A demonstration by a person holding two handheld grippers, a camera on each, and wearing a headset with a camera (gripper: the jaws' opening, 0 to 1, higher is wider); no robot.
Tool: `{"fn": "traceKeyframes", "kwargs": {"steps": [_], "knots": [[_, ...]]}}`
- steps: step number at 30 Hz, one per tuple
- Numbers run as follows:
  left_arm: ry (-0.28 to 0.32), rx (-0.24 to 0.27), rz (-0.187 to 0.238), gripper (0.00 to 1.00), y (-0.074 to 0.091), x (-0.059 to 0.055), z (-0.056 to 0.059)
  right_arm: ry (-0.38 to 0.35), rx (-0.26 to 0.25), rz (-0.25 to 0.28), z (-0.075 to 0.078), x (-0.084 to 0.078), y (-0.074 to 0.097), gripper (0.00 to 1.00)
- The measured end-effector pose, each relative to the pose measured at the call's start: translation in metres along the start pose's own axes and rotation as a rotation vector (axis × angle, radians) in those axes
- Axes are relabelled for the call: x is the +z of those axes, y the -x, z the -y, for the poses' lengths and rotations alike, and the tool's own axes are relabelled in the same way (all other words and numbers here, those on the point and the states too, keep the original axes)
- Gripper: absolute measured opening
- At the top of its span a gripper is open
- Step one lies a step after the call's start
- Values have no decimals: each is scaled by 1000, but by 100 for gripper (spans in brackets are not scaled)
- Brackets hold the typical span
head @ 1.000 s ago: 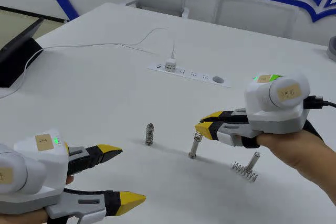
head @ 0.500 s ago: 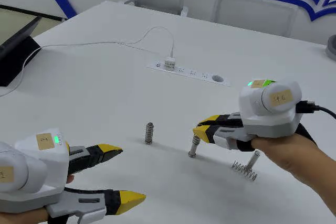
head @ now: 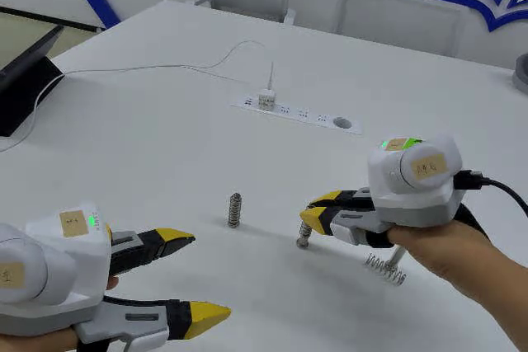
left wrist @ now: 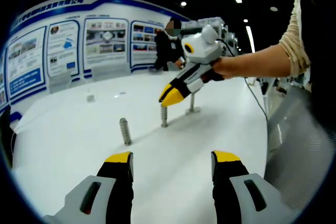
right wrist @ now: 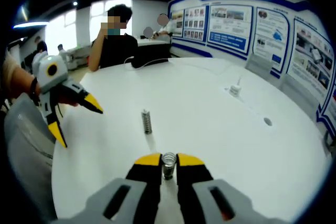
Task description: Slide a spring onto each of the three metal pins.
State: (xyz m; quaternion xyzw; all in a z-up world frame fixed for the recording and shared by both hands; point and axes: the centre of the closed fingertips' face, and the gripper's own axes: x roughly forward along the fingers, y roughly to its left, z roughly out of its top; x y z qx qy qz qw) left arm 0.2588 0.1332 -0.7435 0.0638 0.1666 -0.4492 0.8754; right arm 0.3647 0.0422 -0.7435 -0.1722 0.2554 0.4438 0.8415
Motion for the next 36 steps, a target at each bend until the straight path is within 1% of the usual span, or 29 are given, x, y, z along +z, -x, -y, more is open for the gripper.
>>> {"fn": "traceKeyframes", "kwargs": {"steps": [7, 18, 30, 34, 36], "knots": [[-1, 5, -2, 61, 2, 1, -2, -4, 4, -8, -1, -4, -3, 12], [5, 11, -5, 61, 3, -2, -1, -13, 12, -34, -2, -15, -9, 12], [8, 19, 0, 61, 5, -2, -2, -11, 14, -29, -2, -15, -10, 12], [8, 18, 0, 61, 5, -2, -3, -7, 6, -28, -1, -16, -9, 16], [7, 17, 0, 61, 4, -2, -3, -10, 4, -26, -1, -16, -9, 16]]}}
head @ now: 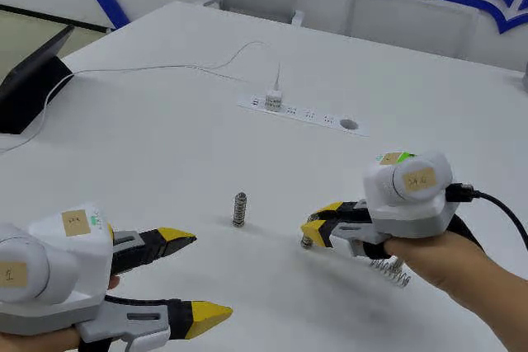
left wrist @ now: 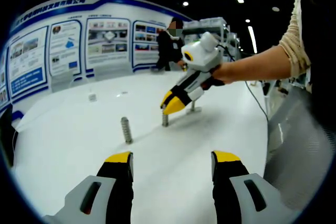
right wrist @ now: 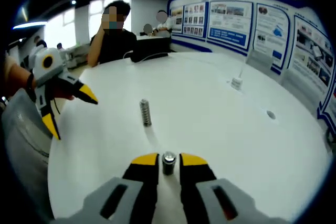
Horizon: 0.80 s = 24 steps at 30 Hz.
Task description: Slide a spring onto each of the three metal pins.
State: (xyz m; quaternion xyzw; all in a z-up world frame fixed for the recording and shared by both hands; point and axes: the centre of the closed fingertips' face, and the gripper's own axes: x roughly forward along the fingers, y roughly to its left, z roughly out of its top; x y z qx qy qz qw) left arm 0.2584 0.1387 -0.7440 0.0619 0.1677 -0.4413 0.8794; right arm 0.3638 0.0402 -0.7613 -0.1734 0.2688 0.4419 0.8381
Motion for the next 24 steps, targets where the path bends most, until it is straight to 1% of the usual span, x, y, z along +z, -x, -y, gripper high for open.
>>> {"fn": "traceKeyframes", "kwargs": {"steps": [7, 12, 24], "knots": [[-4, -10, 3, 61, -3, 1, 0, -5, -14, 9, 1, -2, 8, 18], [-5, -19, 4, 61, -7, 2, 0, -7, -24, 10, -1, -8, 17, 19], [-10, -35, 6, 62, -12, 6, 2, -17, -65, 44, 0, -11, 42, 21]]}}
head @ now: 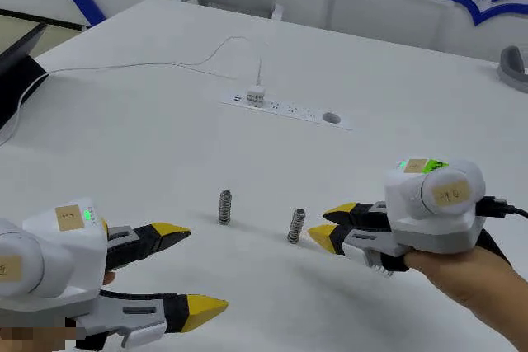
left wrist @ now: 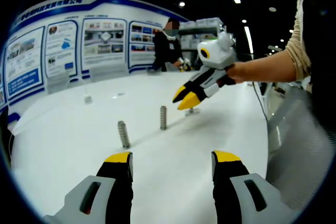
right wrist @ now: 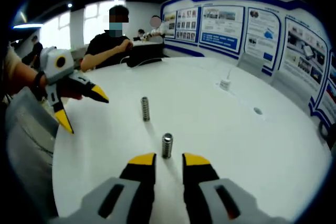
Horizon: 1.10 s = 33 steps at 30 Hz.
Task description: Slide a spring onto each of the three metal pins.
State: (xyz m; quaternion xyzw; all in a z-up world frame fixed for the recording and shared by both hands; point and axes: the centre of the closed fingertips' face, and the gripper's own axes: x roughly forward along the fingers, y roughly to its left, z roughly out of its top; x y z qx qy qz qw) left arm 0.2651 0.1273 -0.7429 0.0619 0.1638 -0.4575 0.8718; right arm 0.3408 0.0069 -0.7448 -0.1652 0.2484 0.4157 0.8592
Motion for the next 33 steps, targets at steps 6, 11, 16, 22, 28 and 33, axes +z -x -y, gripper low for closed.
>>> {"fn": "traceKeyframes", "kwargs": {"steps": [6, 11, 16, 22, 28, 33], "knots": [[-1, -5, -1, 62, -1, 1, 1, -2, -25, 14, 1, -1, 14, 22], [0, -7, -1, 62, -1, 1, 0, -9, -46, 26, 4, -3, 25, 22], [-1, -10, -2, 62, -2, 1, 1, -22, -64, 32, 6, -8, 35, 22], [-2, -13, -4, 62, -2, 1, 2, -27, -79, 34, 7, -13, 46, 23], [-6, -14, -6, 62, -2, 3, 3, -45, -105, 33, 15, -22, 56, 23], [-7, -15, -7, 62, -2, 4, 4, -66, -122, 19, 20, -34, 62, 23]]}}
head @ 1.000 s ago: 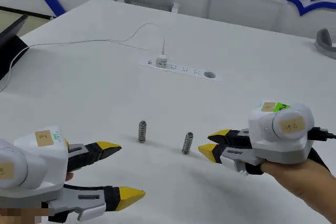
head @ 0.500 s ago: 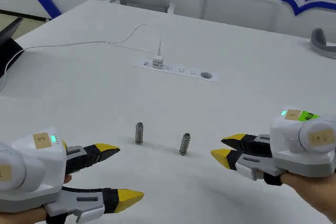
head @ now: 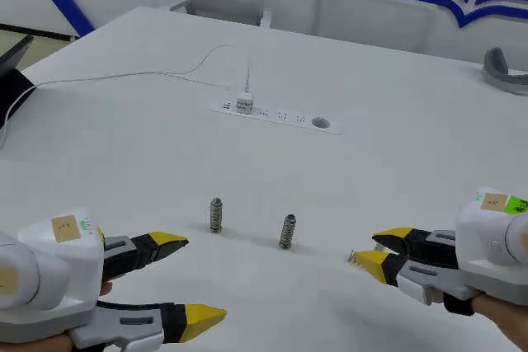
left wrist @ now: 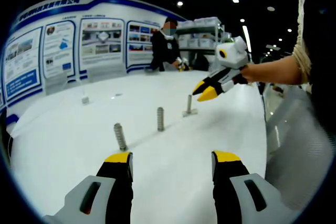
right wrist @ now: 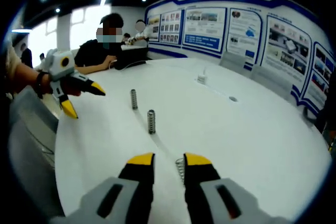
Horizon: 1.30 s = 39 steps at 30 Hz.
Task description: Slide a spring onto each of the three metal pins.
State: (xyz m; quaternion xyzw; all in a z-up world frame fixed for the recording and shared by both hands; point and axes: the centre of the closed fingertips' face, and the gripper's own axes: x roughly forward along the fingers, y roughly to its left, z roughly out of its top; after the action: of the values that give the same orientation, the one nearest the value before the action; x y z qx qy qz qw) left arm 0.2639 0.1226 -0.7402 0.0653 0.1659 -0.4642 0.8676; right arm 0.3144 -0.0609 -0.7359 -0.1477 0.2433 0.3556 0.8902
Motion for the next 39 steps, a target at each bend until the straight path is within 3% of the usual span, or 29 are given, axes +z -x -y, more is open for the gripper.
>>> {"fn": "traceKeyframes", "kwargs": {"steps": [19, 39], "knots": [[2, 6, -9, 61, 0, -3, -1, -56, -13, -95, 24, -49, -16, 22], [11, 2, -16, 60, -2, -6, 2, -65, 36, -132, 20, -62, -26, 16]]}}
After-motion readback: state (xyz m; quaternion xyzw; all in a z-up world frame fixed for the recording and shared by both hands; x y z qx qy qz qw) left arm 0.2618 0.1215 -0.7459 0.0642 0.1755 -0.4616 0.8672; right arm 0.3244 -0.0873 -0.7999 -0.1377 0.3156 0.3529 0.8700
